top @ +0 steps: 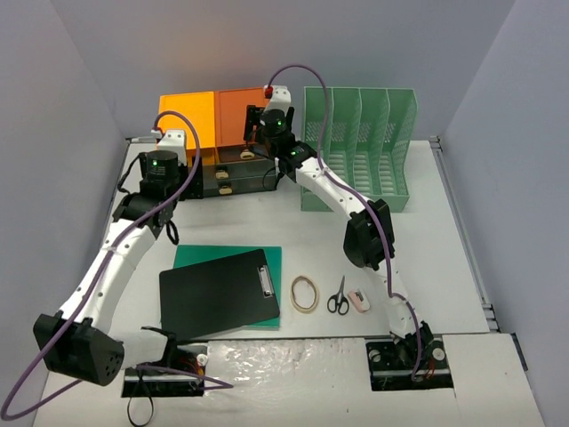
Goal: Organize the desk
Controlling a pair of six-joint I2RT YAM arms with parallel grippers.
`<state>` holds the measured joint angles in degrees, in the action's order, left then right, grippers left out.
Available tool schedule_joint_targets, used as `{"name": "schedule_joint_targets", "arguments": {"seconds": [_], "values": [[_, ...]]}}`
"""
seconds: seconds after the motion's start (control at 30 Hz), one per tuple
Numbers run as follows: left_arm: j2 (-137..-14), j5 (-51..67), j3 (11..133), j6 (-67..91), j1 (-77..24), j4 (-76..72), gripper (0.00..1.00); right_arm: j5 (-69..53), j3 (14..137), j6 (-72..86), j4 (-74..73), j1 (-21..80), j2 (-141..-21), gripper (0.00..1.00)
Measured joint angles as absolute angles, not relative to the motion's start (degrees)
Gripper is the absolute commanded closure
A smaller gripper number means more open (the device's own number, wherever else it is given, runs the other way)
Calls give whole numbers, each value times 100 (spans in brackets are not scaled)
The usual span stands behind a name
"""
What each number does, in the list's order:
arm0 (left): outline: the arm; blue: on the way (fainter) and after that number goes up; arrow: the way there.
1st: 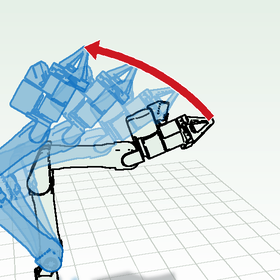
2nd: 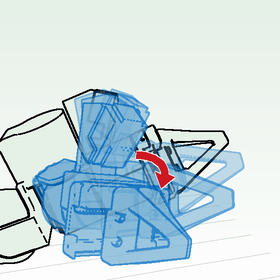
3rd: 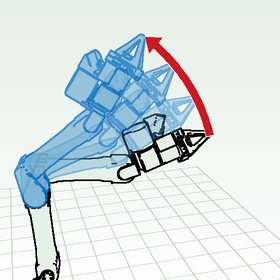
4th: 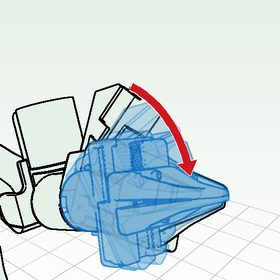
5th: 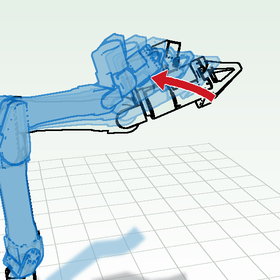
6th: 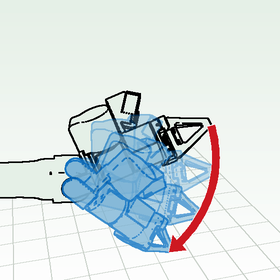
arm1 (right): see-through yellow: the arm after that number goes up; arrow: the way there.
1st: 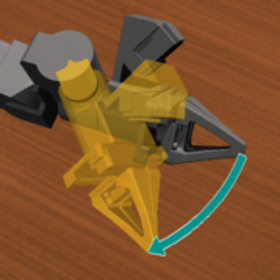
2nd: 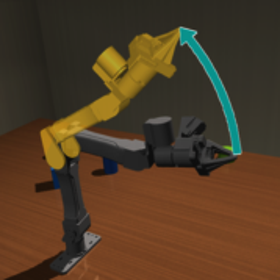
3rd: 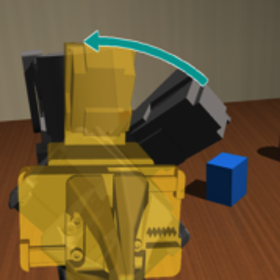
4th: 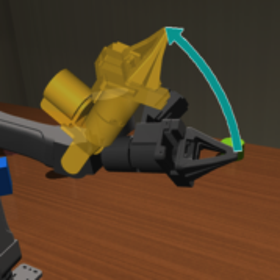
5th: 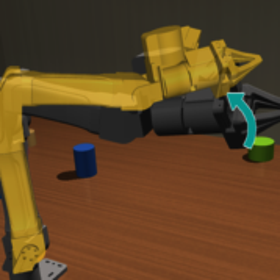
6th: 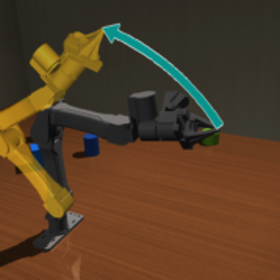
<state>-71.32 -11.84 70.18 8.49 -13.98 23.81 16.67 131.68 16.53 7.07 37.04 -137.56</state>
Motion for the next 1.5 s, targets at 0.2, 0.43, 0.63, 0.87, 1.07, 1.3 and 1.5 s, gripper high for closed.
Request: {"name": "schedule_joint_targets", "arguments": {"seconds": [0.2, 0.43, 0.63, 0.87, 1.07, 1.3, 1.5], "values": [[-6720, -1195, 7295, 792, -1398, 2467, 20, 1667, 13122, 1662, 731, 3704, -13736, 27], [-6900, -1444, 7349, 618, -1396, 2249, 17, 1728, 12927, 1705, 739, 3704, -13590, 20], [-7628, -1723, 7370, 483, -1329, 1831, 9, 1825, 12669, 1663, 359, 3710, -13255, 17], [-8310, -1847, 7948, 464, -1295, 1532, 4, 2076, 11805, 1670, -38, 3710, -12420, 13], [-8344, -1894, 8435, 403, -1295, 1383, 3, 2276, 10793, 1878, -287, 3717, -11318, 13], [-8360, -1978, 8790, 342, -1265, 1307, 3, 2162, 10778, 2630, -1964, 3730, -10651, 17], [-8579, -2064, 9170, 320, -1210, 1351, 3, 1753, 9393, 3177, -3148, 3872, -10000, 31]]}}
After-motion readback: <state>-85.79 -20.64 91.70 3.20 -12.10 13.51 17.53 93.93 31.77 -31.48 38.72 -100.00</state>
